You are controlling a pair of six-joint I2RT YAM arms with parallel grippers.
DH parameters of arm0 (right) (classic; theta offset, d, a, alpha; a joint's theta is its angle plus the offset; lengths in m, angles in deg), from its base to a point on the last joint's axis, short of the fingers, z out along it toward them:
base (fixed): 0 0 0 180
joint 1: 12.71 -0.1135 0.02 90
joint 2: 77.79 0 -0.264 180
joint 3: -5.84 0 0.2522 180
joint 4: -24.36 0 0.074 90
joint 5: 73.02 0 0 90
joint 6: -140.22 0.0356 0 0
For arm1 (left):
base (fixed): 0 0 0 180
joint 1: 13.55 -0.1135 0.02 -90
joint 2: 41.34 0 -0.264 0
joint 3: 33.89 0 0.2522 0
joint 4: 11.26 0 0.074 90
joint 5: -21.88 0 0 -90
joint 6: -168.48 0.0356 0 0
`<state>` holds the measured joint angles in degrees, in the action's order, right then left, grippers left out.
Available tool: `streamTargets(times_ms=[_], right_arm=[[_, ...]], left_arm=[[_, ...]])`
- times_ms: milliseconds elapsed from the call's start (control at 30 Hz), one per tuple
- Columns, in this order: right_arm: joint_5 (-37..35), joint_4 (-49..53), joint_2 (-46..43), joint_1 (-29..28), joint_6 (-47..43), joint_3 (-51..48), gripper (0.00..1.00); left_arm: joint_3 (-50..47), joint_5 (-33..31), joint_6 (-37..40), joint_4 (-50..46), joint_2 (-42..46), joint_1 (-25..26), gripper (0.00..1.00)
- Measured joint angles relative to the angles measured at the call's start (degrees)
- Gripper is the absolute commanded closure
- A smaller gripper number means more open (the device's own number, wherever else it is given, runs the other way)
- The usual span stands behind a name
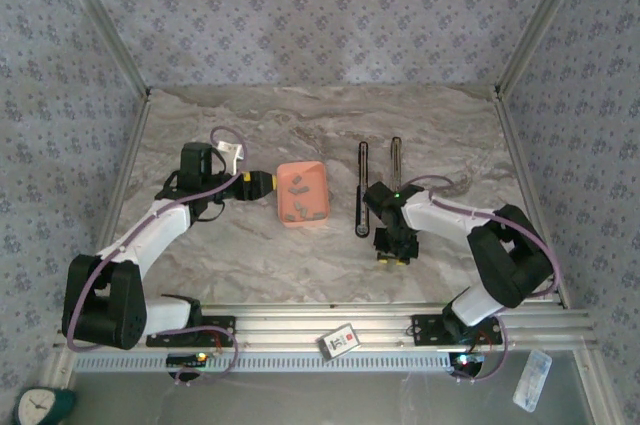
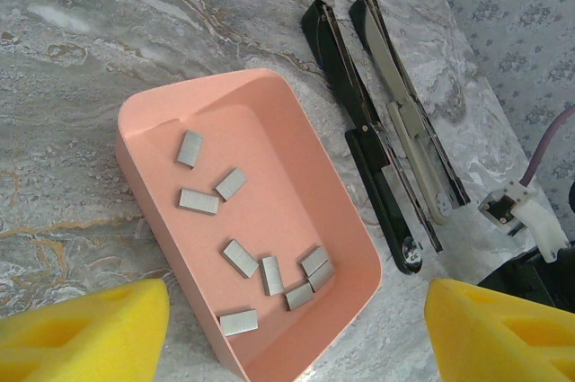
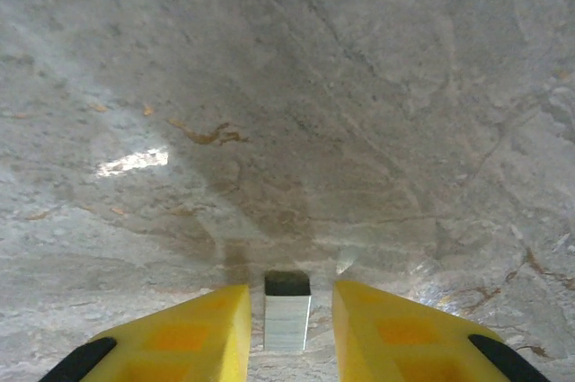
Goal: Load the staples into the stapler
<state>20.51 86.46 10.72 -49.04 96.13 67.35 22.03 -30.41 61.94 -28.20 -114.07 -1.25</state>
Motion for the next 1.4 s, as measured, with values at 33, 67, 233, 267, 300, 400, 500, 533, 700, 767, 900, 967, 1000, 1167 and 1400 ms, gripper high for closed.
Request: streamTargets(times_ms=[33,67,233,267,300,400,500,533,700,767,900,967,1000,1167,1400], right_arm=[[0.00,-0.15,0.17,0.00,0.00,-0.07,0.72],[0.00,-0.42,0.37,0.00,-0.02,-0.11,0.73],[0.15,-0.96,0.85,0.00,0.00,-0.24,0.77],[0.15,-0.94,0.85,0.11,-0.02,-0.24,0.77],[0.17,-0.92,0.85,0.11,-0.02,-0.24,0.77],[0.15,-0.90,0.85,0.22,-0.02,-0.24,0.78],[0.02,-0.74,0.85,0.22,-0.04,-0.24,0.81],[-0.02,-0.72,0.85,0.22,-0.04,-0.24,0.82],[-0.22,-0.70,0.72,0.22,-0.24,-0.24,0.85],[-0.31,-0.70,0.57,0.20,-0.24,-0.24,0.85],[-1.64,-1.60,-0.17,-0.59,-0.20,-0.13,0.86],[-2.78,-1.75,-0.94,-1.25,-0.17,0.50,0.86],[-3.39,-1.81,-1.46,-1.62,-0.20,1.03,0.86],[-7.15,-2.47,-3.74,-3.39,0.00,5.05,0.86],[-10.97,-5.62,-3.78,-4.46,0.20,8.79,0.85]], left_arm=[[0.00,0.00,0.00,0.00,0.00,0.00,0.25],[0.00,0.00,0.00,0.00,0.00,0.00,0.25],[0.00,0.00,0.00,0.00,0.00,0.00,0.25],[0.00,0.00,0.00,0.00,0.00,0.00,0.25],[0.00,0.00,0.00,0.00,0.00,0.00,0.25],[0.00,0.00,0.00,0.00,0.00,0.00,0.25],[0.00,0.00,0.02,0.00,0.00,0.00,0.25],[0.00,0.00,0.02,0.00,0.00,0.00,0.25],[0.00,0.00,0.15,0.00,0.00,0.00,0.25],[0.00,-0.02,0.17,0.00,0.00,0.00,0.25],[0.00,-0.02,0.20,0.00,0.00,0.00,0.25],[0.00,-0.02,0.17,0.00,0.00,0.00,0.25],[0.00,-0.02,0.17,0.00,0.00,0.00,0.25],[0.00,-0.07,0.20,-0.02,0.00,0.00,0.25],[0.00,-0.26,0.39,-0.04,0.00,0.00,0.25]])
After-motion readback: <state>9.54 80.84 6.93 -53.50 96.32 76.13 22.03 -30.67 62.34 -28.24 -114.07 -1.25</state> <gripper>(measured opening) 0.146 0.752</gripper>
